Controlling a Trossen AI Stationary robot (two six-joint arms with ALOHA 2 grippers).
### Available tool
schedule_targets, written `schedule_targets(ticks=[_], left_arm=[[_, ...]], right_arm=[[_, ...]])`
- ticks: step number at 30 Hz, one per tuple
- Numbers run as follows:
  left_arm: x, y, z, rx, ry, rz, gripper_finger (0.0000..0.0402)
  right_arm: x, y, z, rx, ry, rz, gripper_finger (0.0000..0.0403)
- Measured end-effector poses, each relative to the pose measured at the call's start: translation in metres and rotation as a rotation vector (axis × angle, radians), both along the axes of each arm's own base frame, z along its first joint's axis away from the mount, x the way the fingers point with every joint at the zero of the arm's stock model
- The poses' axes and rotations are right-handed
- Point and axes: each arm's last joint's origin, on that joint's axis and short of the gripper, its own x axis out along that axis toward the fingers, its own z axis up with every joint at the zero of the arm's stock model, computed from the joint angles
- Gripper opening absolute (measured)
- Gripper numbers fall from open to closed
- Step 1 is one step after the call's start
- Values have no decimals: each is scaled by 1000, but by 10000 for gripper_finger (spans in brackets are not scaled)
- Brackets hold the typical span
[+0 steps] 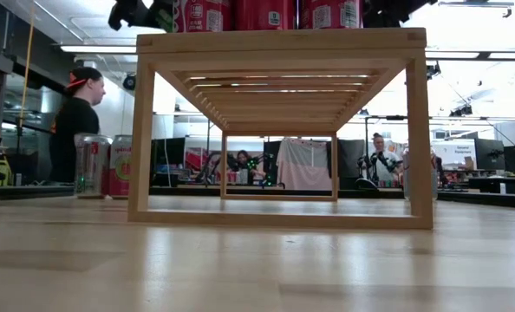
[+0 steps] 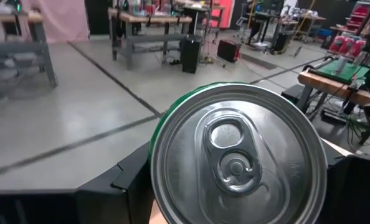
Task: Place canned beverage on shelf
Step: Put the top green soda can on the shelf aligned with the other green soda can
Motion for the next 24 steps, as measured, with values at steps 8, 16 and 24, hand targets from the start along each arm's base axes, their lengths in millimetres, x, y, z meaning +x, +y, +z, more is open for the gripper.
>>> schedule_targets(ticks=[8,16,24], left_arm=[[4,-1,2,50,25,-88,206],[4,0,1,56,33,-90,206],[4,0,1,50,28,-89,206]], right_arm=[[-2,-3,-1,-36,15,-106,0],[-3,-3,-3,-37,46,-110,0],[-4,-3,-4,-42,59,-108,0]])
